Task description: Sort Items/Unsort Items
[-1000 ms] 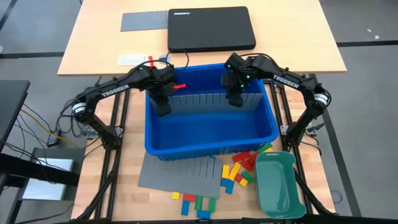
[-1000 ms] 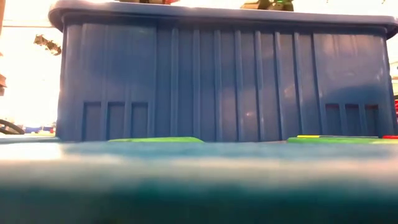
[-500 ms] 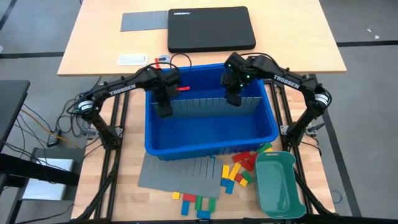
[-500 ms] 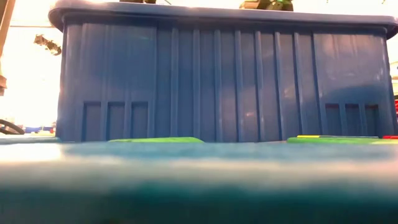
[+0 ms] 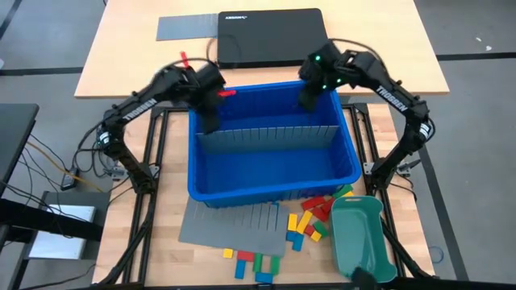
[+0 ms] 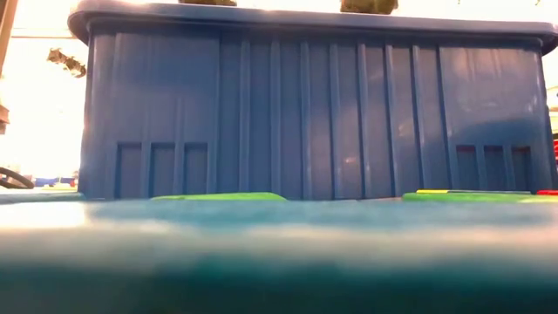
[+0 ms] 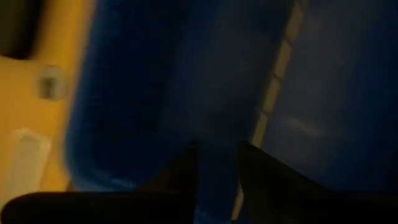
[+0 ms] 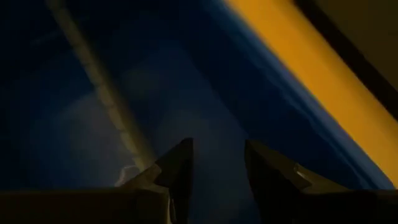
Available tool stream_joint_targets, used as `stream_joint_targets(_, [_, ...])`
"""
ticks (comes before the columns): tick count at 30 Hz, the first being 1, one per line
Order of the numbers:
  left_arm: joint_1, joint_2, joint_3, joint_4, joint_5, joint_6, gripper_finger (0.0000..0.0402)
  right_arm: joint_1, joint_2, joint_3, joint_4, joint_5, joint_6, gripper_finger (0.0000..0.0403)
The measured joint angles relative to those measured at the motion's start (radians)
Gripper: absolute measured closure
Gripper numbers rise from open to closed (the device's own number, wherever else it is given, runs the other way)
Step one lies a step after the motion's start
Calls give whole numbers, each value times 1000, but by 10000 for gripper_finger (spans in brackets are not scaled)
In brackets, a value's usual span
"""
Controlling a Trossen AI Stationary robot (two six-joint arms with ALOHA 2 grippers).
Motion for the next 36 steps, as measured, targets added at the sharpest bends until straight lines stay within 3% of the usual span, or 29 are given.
stream_joint_targets(3, [38, -1, 100, -23, -13, -82, 295, -62, 0, 28, -80, 50, 85, 259])
stream_joint_targets(6, [91, -30, 153, -47, 42, -150, 315, -131, 0, 30, -164, 72, 109, 269])
stream_joint_targets(10, [156, -99, 155, -62, 144, -217, 358, -224, 0, 29, -249, 59, 124, 305])
stream_joint_targets(13, [187, -137, 154, -87, 158, -244, 393, -288, 0, 28, -280, 53, 134, 352])
stream_joint_targets(15, [205, -160, 154, -86, 160, -281, 395, -324, 0, 25, -281, 63, 145, 385])
stream_joint_targets(19, [230, -197, 152, -86, 162, -351, 398, -395, -1, -21, -281, 57, 165, 388])
stream_joint_targets(25, [250, -299, -42, -79, 268, -395, 399, -457, -9, -82, -270, -68, 140, 383])
stream_joint_targets(29, [261, -398, -228, 43, 375, -475, 395, -459, -44, -82, -238, -82, 137, 381])
stream_joint_targets(32, [262, -449, -338, 122, 394, -537, 380, -456, -73, -82, -230, -91, 134, 365])
stream_joint_targets(36, [262, -458, -418, 123, 336, -559, 340, -437, -97, -82, -233, -96, 160, 319])
